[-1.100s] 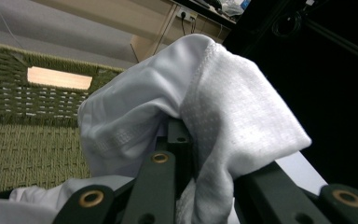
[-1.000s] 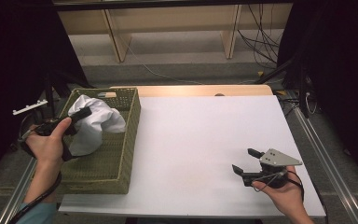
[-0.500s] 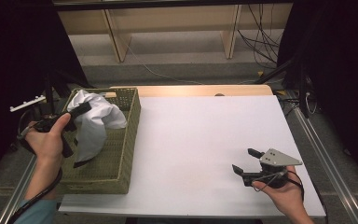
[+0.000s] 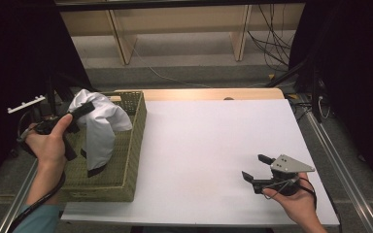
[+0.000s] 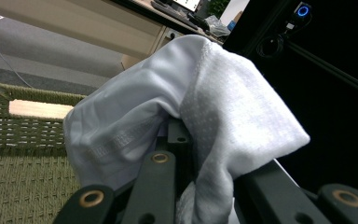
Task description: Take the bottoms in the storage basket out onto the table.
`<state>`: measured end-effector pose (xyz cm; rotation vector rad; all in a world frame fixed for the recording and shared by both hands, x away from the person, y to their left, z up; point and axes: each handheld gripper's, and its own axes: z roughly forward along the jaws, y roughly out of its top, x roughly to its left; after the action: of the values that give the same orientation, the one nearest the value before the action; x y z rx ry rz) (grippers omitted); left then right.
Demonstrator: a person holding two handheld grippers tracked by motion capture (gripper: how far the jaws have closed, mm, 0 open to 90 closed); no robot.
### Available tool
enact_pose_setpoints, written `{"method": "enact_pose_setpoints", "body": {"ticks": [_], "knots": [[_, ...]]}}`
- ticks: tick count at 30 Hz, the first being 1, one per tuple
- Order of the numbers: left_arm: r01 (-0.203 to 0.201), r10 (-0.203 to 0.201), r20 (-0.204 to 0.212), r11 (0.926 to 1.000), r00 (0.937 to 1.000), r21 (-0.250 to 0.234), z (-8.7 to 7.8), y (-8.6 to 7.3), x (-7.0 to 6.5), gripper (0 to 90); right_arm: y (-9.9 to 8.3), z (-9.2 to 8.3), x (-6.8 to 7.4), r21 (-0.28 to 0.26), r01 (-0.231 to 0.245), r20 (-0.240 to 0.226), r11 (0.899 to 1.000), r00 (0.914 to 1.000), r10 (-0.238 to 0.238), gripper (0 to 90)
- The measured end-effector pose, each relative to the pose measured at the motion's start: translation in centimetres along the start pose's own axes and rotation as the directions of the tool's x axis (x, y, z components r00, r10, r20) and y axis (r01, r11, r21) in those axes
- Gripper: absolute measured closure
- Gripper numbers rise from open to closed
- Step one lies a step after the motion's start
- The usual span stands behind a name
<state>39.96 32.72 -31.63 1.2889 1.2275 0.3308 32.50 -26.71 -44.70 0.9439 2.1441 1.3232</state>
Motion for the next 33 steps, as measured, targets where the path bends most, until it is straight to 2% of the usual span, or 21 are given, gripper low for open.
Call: {"method": "enact_pose_setpoints", "body": {"ticks": [7, 20, 27, 33], "knots": [[0.005, -0.005, 0.016, 0.9998, 0.9999, -0.018, 0.3, 0.4, -0.4, 80.7, 0.0, 0.0, 0.0, -0.001, -0.002, 0.0, 1.0, 1.0, 0.002, 18.1], [0.008, -0.008, 0.042, 0.9998, 0.9991, -0.019, 1.2, 0.5, -0.9, 80.8, -0.1, 0.0, 0.0, 0.001, -0.006, -0.004, 1.0, 1.0, 0.006, 18.1], [-0.009, 0.011, 0.053, 0.9996, 0.9985, -0.028, 1.6, 0.9, -1.5, 80.8, -0.1, 0.1, 0.0, -0.001, -0.007, -0.003, 1.0, 1.0, 0.007, 18.2], [-0.055, 0.057, 0.053, 0.9974, 0.997, -0.048, 1.6, 1.2, -2.2, 80.7, 0.0, 0.0, -0.1, -0.001, -0.008, -0.002, 1.0, 1.0, 0.008, 18.2]]}}
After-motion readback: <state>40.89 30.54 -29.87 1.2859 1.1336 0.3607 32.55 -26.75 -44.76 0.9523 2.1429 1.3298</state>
